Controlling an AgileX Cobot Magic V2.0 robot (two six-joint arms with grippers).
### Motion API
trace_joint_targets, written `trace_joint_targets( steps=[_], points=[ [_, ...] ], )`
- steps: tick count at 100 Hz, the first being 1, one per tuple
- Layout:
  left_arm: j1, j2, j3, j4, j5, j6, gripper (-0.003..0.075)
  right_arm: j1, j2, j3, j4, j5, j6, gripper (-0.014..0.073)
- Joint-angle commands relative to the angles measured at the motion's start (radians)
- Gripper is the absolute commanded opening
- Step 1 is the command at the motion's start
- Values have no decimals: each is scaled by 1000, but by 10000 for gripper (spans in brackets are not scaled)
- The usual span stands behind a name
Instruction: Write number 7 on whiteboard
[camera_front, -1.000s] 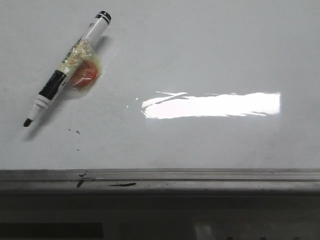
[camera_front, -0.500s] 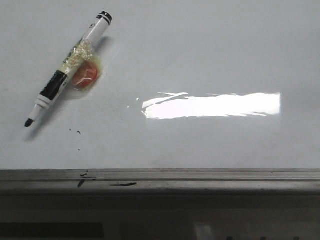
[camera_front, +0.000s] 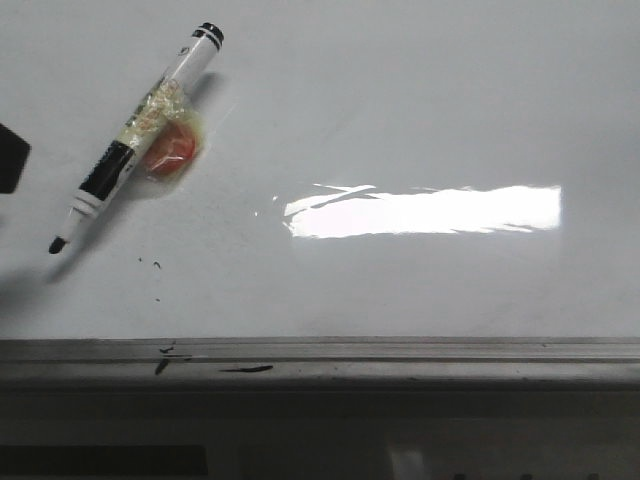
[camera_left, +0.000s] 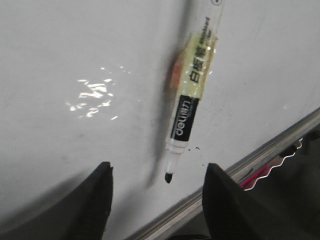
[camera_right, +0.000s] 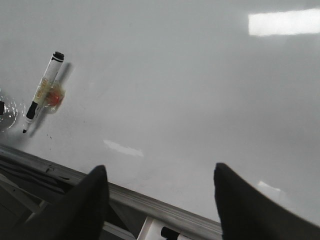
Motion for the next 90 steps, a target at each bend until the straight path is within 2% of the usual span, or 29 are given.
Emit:
trace_joint_targets(
  steps=[1,26,49,58,69,74,82,90],
  points=[
    [-55,31,-36,-40,-109,12,356,-8,22,-31,2,-78,-17,425],
    [-191,121,-36,-40,-282,12,356,-8,22,-31,-2,-94,-17,425],
    [-197,197,-36,-40,-349,12,353,-8,22,-31,-2,-98,-17,425],
    [-195,228,-36,-40,-378,12,330,-8,22,-31,-2,-100,-17,425],
    [-195,259,-36,-63,-385,5,237,-8,22,-31,-2,-111,-17,425],
    [-195,265,-36,-83,-366,5,158,-8,22,-31,-2,-113,-17,425],
    [-195,265,-36,-110,-323,5,-22,-8,22,-31,-2,-111,-17,425],
    [-205,252,-36,-116,-273,11,-20,-8,22,-31,28,-111,-46,425]
  ],
)
